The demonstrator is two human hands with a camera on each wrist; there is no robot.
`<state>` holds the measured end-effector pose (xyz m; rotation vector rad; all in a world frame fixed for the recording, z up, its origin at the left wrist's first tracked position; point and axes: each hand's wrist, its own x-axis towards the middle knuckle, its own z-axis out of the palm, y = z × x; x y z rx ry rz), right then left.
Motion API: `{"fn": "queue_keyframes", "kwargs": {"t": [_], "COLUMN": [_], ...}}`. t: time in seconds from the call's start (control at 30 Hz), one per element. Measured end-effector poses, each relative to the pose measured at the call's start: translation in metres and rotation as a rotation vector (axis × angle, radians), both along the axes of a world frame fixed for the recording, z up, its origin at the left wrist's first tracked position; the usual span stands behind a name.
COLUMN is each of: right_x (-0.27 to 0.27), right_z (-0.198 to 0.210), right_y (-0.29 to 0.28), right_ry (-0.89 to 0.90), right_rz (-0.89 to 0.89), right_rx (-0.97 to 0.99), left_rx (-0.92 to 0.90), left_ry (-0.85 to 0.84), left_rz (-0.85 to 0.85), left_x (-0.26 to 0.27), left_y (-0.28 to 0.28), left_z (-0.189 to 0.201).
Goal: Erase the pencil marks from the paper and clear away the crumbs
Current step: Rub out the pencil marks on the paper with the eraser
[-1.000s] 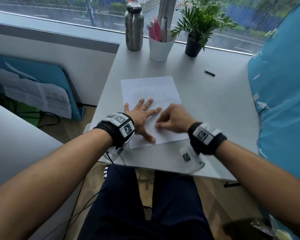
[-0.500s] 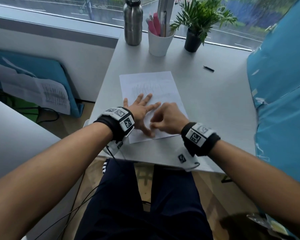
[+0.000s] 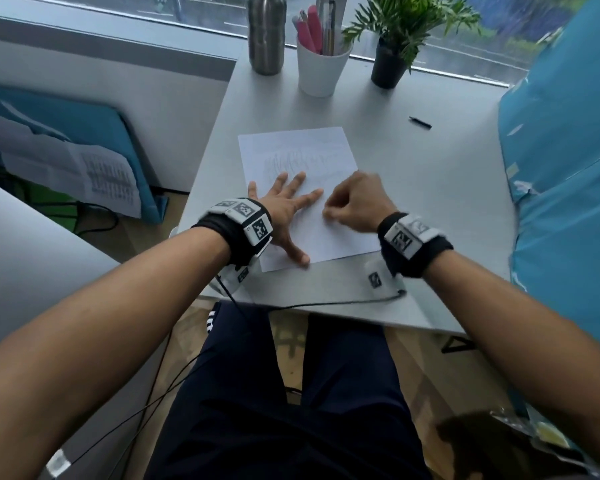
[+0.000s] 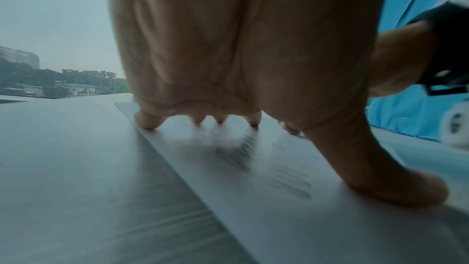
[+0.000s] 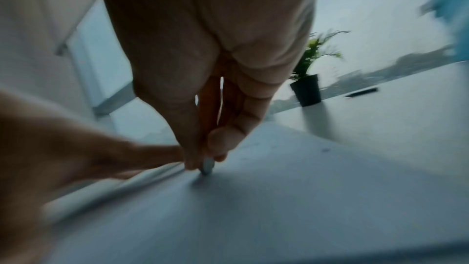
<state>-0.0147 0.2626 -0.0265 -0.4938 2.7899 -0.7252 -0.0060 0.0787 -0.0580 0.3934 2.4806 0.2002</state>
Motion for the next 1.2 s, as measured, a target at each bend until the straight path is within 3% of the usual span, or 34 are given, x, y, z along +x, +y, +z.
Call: {"fn": "queue_keyframes", "kwargs": {"t": [0.1,0.23,0.37,0.5,0.63,0.77,0.9,1.03,1.17,1.2], "right_x": [0.032,0.001,0.033,0.009,0.033,0.006,0.035,0.003,0.026,0.019], "right_z": [-0.003,-0.001,-0.006,-0.002,-0.005,0.000,-0.005,-0.003,-0.007,-0.007], "right_y": [-0.015,0.003,-0.012,0.005,-0.004,0.012,-0.004,0.012,-0.002,0.000], "right_ry": [-0.062,-0.019,-0.058,-0.027,-0.072,-0.027,-0.129,-0.023,-0.107,-0.103], "right_rz": [0.216,-0.028,0.184,-0.020,0.165,-0.059,0.165,-0.083,0.150,0.126], "right_rx": [0.018,-0.016,-0.003,-0.034,-0.012,-0.041,-0.012,-0.048,0.012,0.020], "left_rx": [-0.019,-0.004,-0.011,-0.001,-0.014,-0.003,-0.020,-0.002,-0.008,-0.008], "left_ry": [0.005,-0.002,0.013,-0.004,0.004,-0.008,0.008,0.001,0.026,0.022], "left_rz": [-0.014,0.006,-0.002,0.017,-0.003,0.008,-0.008,0.011,-0.008,-0.012], "left_x": [-0.001,0.002,0.001,0.003,0.002,0.004,0.002,0.003,0.001,0.001], "left_y": [-0.001,0.002,0.001,0.003,0.002,0.003,0.002,0.003,0.001,0.001], "left_z": [-0.002,0.001,-0.001,0.002,0.000,0.003,0.002,0.002,-0.003,-0.003]}}
